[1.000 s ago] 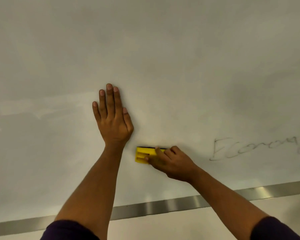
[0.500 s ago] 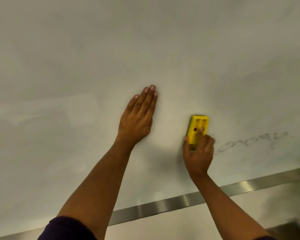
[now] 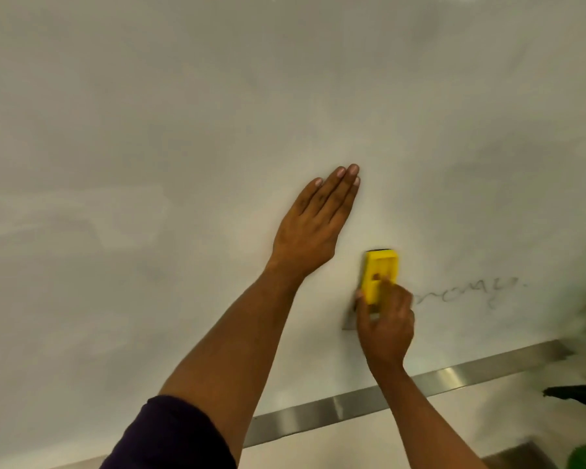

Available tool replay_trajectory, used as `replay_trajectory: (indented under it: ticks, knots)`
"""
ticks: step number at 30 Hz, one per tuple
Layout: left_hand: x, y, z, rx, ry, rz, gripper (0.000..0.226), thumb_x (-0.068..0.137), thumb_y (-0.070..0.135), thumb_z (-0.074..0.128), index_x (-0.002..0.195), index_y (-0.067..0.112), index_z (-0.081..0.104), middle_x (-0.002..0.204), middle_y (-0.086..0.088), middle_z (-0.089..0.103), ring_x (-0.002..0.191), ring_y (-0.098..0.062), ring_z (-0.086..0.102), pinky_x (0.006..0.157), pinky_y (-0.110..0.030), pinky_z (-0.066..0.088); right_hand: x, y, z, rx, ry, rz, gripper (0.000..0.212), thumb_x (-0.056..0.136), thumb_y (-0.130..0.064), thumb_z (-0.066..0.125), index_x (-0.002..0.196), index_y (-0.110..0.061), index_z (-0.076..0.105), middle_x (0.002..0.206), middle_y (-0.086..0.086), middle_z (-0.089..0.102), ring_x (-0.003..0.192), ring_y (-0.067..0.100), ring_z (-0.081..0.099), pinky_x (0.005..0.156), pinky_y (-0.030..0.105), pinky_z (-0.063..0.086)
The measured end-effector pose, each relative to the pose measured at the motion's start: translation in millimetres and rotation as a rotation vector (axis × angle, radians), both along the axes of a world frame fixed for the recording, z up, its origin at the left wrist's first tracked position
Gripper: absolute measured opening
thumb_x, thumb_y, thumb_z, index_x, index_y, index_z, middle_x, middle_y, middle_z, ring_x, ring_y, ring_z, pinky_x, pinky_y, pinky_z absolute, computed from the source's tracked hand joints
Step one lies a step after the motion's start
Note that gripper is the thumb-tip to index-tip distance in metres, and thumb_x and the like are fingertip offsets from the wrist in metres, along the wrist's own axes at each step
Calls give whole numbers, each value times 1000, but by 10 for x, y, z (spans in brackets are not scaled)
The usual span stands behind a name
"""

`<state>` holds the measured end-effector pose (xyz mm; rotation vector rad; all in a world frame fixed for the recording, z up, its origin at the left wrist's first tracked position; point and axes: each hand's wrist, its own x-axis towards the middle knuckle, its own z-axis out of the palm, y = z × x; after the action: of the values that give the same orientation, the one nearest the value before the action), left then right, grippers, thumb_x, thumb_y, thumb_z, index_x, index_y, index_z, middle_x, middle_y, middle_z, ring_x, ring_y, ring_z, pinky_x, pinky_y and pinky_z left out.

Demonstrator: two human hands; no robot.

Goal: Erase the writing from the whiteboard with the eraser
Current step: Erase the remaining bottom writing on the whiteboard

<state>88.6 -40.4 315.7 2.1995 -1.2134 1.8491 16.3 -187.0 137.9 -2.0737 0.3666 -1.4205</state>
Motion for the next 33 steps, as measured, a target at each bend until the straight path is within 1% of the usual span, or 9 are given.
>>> replay_trajectory:
  ticks: [2,7,11,16,21,26,28,31,33]
  knots:
    - [30,-36,-44,-38,-2,-11,68,94,-6,43,161,3,35,169,-12,33,158,-26,29,130,-43,26,7,83,29,260,-22,-82,56,96,-50,58,131,-6,53,114,19,55,95,42,61,73,45,52]
    - [44,-94,-109,-61,-27,-4,69,94,-4,42,162,4,35,169,-11,33,158,-25,28,131,-43,23,-72,-135,-384,-576,79,141,45,94,-36,63,133,-14,56,118,17,63,88,33,60,69,38,49]
    - [69,-104,-122,-37,-48,7,64,97,-2,40,161,3,35,169,-14,33,158,-29,30,131,-44,20,-33,-88,-374,326,33,-123,51,94,-42,63,131,-9,49,115,19,56,94,43,63,69,49,56]
    - [59,-126,-158,30,-83,-30,64,95,-8,40,158,0,40,166,-18,37,155,-31,34,128,-44,31,-164,-194,-692,-350,127,114,47,95,-43,60,125,-7,60,113,18,64,78,32,62,63,39,52]
    - [31,-304,-156,327,-96,-104,51,106,1,35,157,0,43,165,-17,39,154,-29,37,125,-41,36,-66,-272,-596,219,57,-98,45,95,-45,60,126,-14,47,108,14,55,81,38,61,63,45,55]
    - [-31,-707,-144,444,-53,-72,58,104,1,24,161,3,37,169,-12,31,157,-25,30,130,-37,27,-121,-386,-934,-1003,201,288,43,96,-24,63,138,-24,55,133,16,61,98,35,66,84,43,52]
    - [-10,-810,-84,468,-44,-88,62,102,0,19,160,4,38,168,-12,33,157,-24,31,130,-37,27,-87,-605,-875,-847,161,109,46,96,-26,62,140,-21,52,132,19,60,98,35,64,82,42,47]
    - [52,-856,-34,486,-74,-92,65,102,0,9,159,3,40,167,-13,35,156,-26,34,128,-39,31,-8,-744,-560,16,67,-216,46,97,-39,60,133,-12,51,121,18,59,86,36,62,73,39,47]
    - [68,-860,-53,484,-94,-89,64,102,1,10,160,3,39,168,-13,35,156,-27,33,128,-40,30,35,-649,-493,53,26,-205,44,97,-38,60,132,-11,50,119,16,56,83,34,61,72,39,48]
